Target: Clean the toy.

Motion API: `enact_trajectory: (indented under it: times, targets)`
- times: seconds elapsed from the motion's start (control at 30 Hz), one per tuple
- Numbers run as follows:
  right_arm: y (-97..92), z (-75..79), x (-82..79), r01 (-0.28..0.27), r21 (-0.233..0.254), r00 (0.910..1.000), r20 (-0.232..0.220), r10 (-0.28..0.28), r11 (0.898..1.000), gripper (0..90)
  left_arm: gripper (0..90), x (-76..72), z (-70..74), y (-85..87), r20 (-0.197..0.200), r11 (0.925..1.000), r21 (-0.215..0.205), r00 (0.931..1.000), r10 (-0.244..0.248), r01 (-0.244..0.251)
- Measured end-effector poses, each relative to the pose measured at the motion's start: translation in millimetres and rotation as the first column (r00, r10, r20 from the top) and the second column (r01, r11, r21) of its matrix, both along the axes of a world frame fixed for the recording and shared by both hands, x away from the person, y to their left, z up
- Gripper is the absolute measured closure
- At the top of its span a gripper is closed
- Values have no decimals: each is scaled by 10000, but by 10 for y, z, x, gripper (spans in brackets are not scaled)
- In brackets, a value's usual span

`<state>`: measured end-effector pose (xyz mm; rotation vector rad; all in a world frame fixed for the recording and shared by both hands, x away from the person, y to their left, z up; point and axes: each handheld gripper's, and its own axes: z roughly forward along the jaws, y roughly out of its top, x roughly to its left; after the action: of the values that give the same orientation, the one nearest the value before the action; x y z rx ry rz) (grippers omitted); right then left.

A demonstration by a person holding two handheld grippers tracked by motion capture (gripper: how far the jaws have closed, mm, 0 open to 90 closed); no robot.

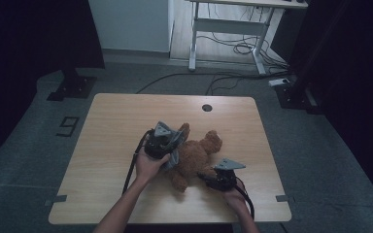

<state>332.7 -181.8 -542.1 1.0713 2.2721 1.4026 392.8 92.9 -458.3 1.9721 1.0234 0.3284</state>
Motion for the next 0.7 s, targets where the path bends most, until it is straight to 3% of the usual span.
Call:
enact_trajectory:
  times: [0.1, 0.13, 0.2, 0.23, 0.4, 0.43, 0.47, 0.5, 0.53, 0.57, 0.63, 0.7]
  targets:
    - [0, -3, 8, 23, -31, 10000, -58, -23, 10000, 569, 837, -45, 30, 115, 161, 9999, -68, 9998, 140, -139]
    - [0, -6, 10, 36, -47, 10000, -87, -36, 10000, 570, 836, -83, 46, 261, 81, 9985, -469, 9995, 293, -288]
    - [7, -8, 8, 113, -125, 9999, -108, -115, 9999, 572, 835, -103, 57, 342, 68, 9972, -614, 9991, 425, -420]
    - [10, -9, 5, 142, -168, 9998, -116, -144, 9998, 573, 836, -135, 67, 508, 132, 9930, -850, 9965, 830, -816]
    - [4, -16, 9, 196, -118, 9997, -156, -198, 9997, 574, 837, -170, -63, 903, -280, 9841, -777, 9870, 1582, -1599]
    - [6, -17, 11, 206, -111, 9997, -159, -207, 9997, 574, 837, -170, -63, 903, -280, 9841, -777, 9870, 1582, -1599]
    - [7, -19, 12, 225, -98, 9996, -162, -227, 9997, 574, 837, -184, -147, 1026, -517, 9803, -704, 9821, 1811, -1845]
    - [7, -19, 12, 225, -98, 9996, -162, -227, 9997, 574, 838, -184, -147, 1026, -517, 9803, -704, 9821, 1811, -1845]
    - [5, -21, 16, 230, -57, 9995, -194, -231, 9997, 574, 838, -191, -250, 1110, -793, 9786, -515, 9777, 1946, -1990]
    - [5, -22, 18, 250, -30, 9995, -215, -251, 9997, 574, 838, -191, -250, 1110, -793, 9786, -515, 9777, 1946, -1990]
    - [4, -26, 21, 274, 29, 9993, -243, -274, 9996, 575, 837, -178, -439, 1154, -1354, 9792, -175, 9708, 1978, -2020]
    - [-1, -28, 25, 278, 63, 9993, -252, -277, 9996, 575, 837, -154, -558, 1135, -1735, 9801, -213, 9662, 1907, -1973]
